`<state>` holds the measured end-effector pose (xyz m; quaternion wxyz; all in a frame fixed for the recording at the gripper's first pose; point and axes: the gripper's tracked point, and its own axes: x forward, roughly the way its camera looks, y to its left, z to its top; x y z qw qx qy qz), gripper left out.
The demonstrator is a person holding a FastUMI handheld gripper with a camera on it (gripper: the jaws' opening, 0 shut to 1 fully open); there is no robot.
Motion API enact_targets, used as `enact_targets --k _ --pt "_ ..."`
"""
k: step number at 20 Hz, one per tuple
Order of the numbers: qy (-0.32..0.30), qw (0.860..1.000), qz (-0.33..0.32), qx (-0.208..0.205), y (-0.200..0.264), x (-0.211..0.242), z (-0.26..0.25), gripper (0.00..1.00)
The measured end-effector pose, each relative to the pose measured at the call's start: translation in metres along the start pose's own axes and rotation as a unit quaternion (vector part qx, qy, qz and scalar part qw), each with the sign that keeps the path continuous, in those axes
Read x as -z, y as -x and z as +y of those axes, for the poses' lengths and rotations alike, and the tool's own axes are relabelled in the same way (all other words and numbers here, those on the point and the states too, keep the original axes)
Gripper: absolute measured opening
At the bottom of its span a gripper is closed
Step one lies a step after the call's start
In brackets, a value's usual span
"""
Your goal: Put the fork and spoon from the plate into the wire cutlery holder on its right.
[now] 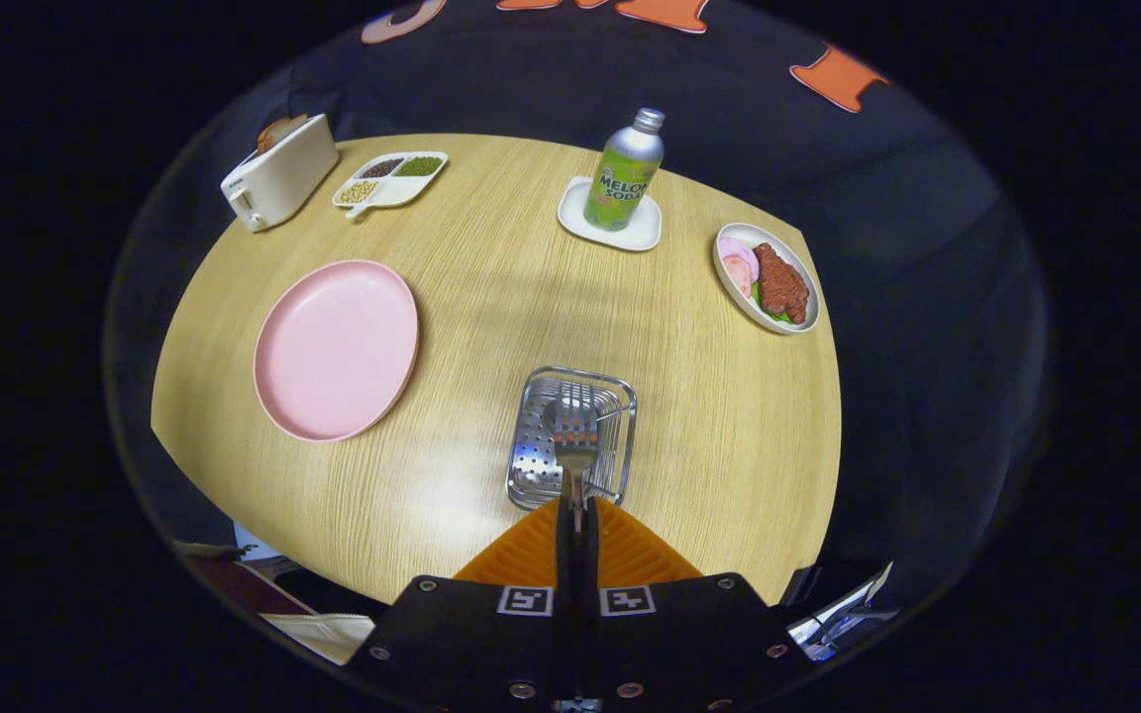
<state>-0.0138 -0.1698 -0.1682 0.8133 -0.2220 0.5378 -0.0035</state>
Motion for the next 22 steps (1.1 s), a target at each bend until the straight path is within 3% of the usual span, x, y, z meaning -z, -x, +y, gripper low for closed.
enact_targets --k 14,22 --pt "0.068 0.994 0.085 -0.009 -0.034 -0.006 -0.004 0.04" --pt "0.055 0.997 0.051 -0.009 -0.019 -0.019 -0.008 0.10"
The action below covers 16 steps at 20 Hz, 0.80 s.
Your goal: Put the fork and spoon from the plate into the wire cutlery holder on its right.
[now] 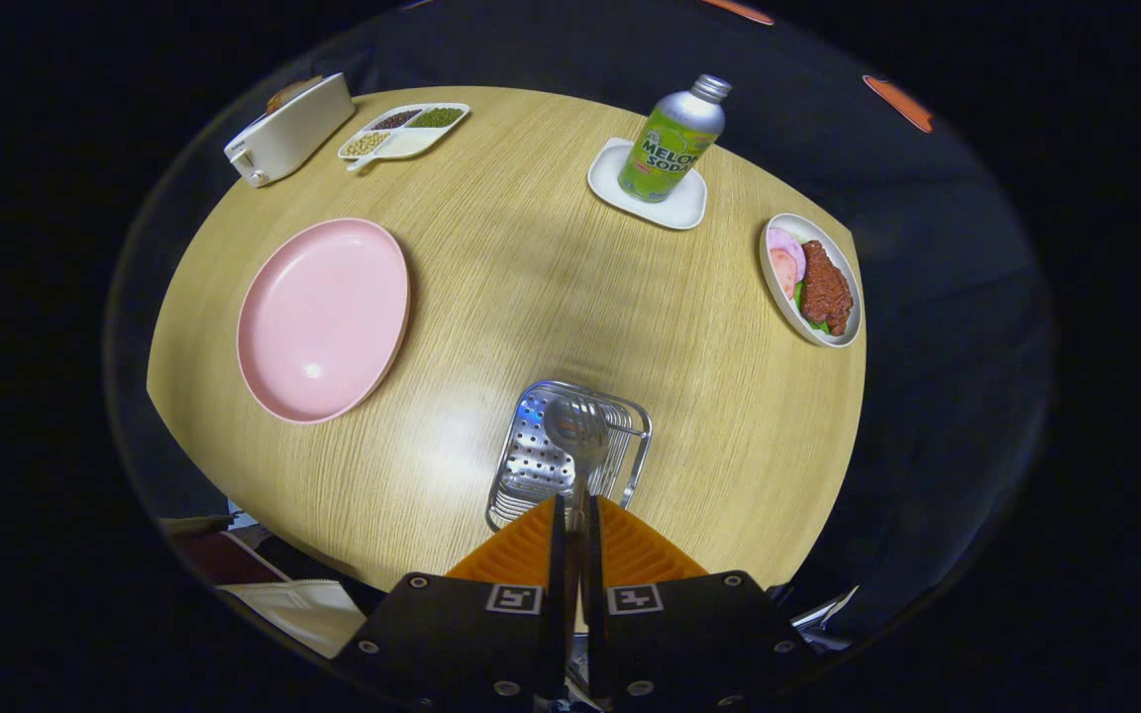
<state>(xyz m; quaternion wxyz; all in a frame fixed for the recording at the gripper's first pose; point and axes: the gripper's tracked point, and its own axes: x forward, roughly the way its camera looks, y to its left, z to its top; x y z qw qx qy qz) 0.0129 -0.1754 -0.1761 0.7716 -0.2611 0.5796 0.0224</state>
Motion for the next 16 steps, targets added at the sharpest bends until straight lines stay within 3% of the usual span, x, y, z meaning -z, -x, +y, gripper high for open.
enact_targets --k 3,5,9,10,12,16 --pt "-0.022 0.999 -0.026 0.001 0.013 -0.005 -0.002 0.18" --pt "-0.042 0.998 -0.051 -0.004 0.024 -0.011 0.000 0.30" --pt "-0.079 0.989 -0.126 -0.012 0.057 -0.036 0.005 0.75" --pt "-0.090 0.984 -0.152 -0.014 0.068 -0.046 0.008 0.91" --pt "-0.104 0.974 -0.201 -0.015 0.089 -0.058 0.013 0.98" --pt "-0.139 0.943 -0.302 -0.017 0.146 -0.086 0.022 0.98"
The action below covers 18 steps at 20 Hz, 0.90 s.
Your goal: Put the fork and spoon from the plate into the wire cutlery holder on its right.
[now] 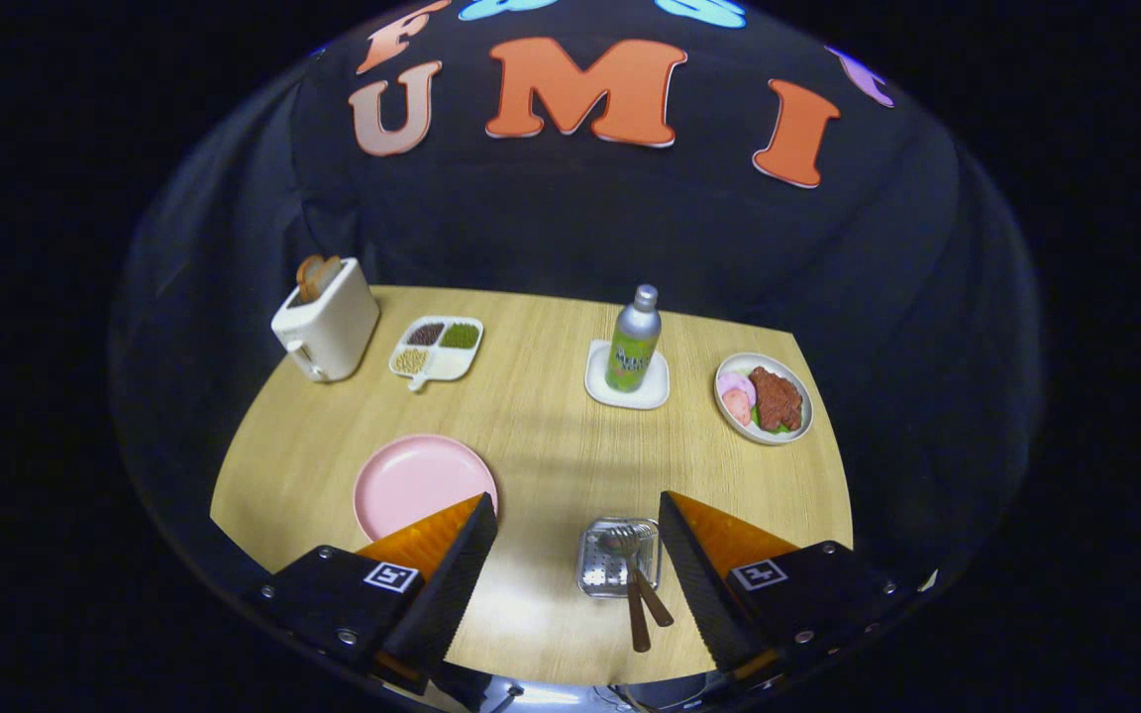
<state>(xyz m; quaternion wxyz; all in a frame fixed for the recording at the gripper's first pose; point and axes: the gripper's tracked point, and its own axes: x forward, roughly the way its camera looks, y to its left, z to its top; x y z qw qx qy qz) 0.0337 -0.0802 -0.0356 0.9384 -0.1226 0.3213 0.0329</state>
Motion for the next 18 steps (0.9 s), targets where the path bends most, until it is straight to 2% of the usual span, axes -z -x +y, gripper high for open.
enact_targets --k 3,8,18 --pt "-0.025 0.997 -0.068 0.002 0.024 -0.032 0.013 0.98" --pt "-0.034 0.988 -0.149 0.030 0.046 -0.054 0.007 0.98" --pt "-0.044 0.980 -0.190 0.023 0.056 -0.060 0.019 0.98"
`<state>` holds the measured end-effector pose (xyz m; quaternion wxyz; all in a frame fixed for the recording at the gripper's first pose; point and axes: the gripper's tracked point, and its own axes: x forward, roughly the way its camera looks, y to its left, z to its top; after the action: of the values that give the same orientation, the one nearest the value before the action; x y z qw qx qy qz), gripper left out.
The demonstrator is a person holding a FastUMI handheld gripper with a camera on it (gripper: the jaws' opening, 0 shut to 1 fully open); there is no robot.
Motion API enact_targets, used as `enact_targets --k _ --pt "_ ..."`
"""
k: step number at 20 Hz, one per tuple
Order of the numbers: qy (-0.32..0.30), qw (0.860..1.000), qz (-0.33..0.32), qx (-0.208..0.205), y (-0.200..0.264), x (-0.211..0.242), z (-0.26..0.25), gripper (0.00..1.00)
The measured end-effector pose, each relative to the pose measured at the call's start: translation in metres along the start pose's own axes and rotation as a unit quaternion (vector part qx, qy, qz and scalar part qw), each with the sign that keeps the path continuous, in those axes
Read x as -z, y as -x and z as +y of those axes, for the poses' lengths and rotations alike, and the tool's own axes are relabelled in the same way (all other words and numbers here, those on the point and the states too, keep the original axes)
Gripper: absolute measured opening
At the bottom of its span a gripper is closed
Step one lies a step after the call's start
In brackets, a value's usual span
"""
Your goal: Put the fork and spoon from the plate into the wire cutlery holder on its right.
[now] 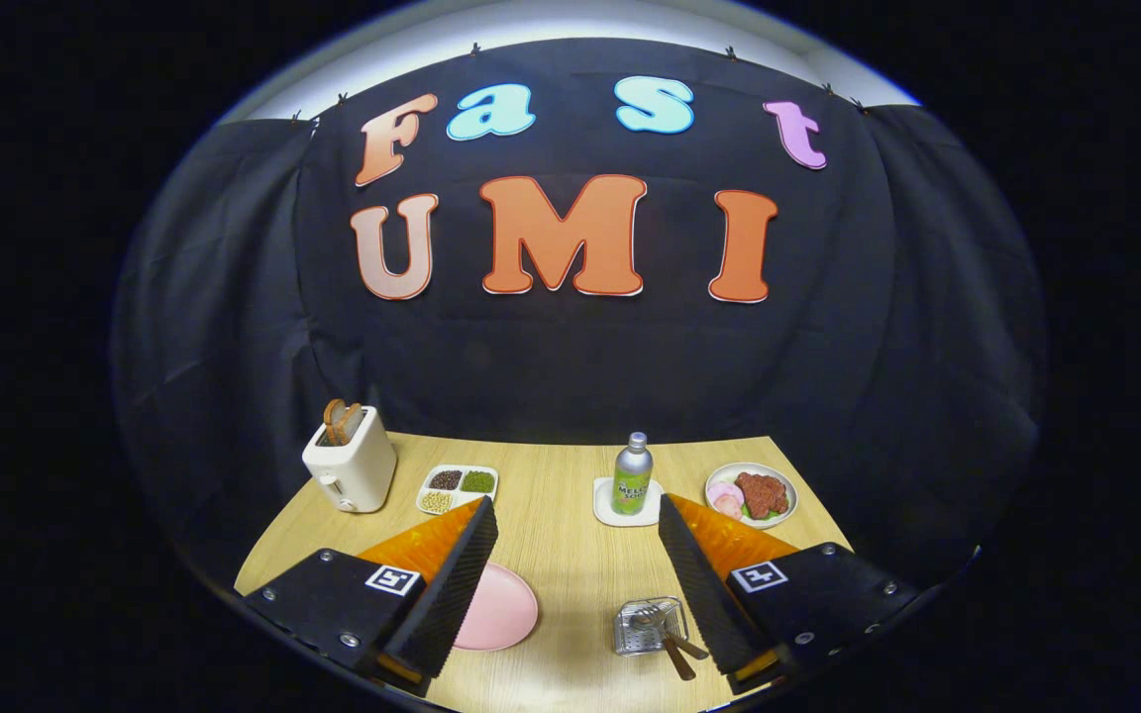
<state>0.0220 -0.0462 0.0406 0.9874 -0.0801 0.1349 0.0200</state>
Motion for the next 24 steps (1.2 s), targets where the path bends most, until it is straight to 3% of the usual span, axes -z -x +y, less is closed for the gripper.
enact_targets --k 24 --pt "0.003 1.000 0.009 -0.011 -0.014 0.005 0.024 0.98"
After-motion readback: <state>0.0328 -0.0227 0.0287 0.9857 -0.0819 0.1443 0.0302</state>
